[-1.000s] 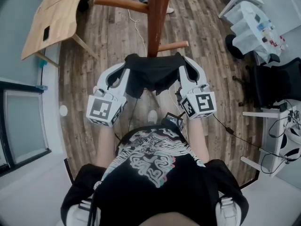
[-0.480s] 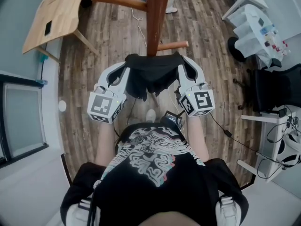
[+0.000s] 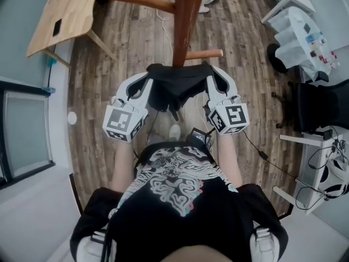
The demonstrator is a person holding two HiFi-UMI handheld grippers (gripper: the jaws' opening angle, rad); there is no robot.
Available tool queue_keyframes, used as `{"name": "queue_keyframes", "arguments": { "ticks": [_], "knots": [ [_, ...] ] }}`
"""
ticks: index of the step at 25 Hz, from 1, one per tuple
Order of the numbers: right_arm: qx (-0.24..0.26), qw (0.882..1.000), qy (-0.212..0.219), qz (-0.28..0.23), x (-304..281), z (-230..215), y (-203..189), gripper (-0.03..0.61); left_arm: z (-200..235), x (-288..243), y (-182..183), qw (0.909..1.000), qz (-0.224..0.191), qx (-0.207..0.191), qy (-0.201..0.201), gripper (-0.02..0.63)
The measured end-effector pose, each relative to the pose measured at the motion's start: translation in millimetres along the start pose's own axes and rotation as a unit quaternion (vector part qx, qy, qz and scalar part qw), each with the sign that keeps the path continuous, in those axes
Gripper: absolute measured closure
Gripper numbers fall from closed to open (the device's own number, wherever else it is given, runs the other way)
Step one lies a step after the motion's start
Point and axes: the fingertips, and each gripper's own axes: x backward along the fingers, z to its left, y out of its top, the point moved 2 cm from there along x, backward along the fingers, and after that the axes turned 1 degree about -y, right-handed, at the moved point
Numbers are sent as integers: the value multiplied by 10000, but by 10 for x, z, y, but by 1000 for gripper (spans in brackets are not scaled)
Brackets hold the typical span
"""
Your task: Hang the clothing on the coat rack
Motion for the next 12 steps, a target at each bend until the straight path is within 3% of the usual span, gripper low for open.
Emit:
{"name": "queue_keyframes", "arguments": {
  "ticks": [12],
  "knots": [
    [-226, 9989, 122, 397, -24, 4, -313, 565, -42, -74, -193, 9997, 108, 198, -113, 614]
  ]
}}
